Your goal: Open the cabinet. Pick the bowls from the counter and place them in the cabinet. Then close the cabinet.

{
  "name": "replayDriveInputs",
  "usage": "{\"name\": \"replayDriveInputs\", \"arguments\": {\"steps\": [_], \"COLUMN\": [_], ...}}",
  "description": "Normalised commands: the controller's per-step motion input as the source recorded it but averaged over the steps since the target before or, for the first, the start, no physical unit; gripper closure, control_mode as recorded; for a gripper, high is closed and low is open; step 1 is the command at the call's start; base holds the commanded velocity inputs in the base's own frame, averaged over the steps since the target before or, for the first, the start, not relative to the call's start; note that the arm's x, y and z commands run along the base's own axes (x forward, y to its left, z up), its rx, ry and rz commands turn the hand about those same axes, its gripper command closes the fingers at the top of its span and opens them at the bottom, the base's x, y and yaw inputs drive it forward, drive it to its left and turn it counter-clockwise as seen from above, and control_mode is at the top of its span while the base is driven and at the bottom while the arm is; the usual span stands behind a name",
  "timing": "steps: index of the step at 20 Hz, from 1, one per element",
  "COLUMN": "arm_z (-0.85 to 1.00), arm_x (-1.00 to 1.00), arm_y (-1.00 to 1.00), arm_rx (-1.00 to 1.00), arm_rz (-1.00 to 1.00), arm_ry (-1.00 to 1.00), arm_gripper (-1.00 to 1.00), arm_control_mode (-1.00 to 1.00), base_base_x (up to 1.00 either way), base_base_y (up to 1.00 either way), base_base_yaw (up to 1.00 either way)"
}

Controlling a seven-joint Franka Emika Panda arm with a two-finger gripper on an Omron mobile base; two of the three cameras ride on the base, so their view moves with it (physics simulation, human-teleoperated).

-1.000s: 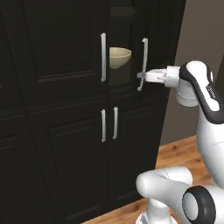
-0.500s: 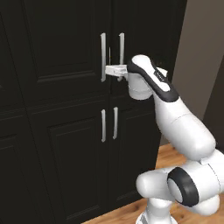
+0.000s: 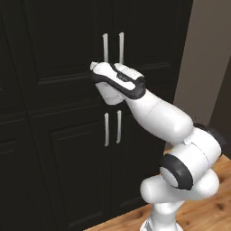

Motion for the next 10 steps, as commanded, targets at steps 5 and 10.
{"name": "replayDriveInputs", "arguments": {"steps": [5,10], "arm_z": [-0.21,0.0], "arm_x": [0.4,0.01], "arm_y": [0.14,-0.12], "arm_rx": [0.01,0.0], "arm_rz": [0.01,0.03], "arm_ry": [0.08,-0.01], "arm_gripper": [-1.0,-1.0], "arm_control_mode": [-1.0,-1.0], "base_base_x": [0.0,0.0], "base_base_y": [0.0,0.0], "base_base_yaw": [0.0,0.0]}}
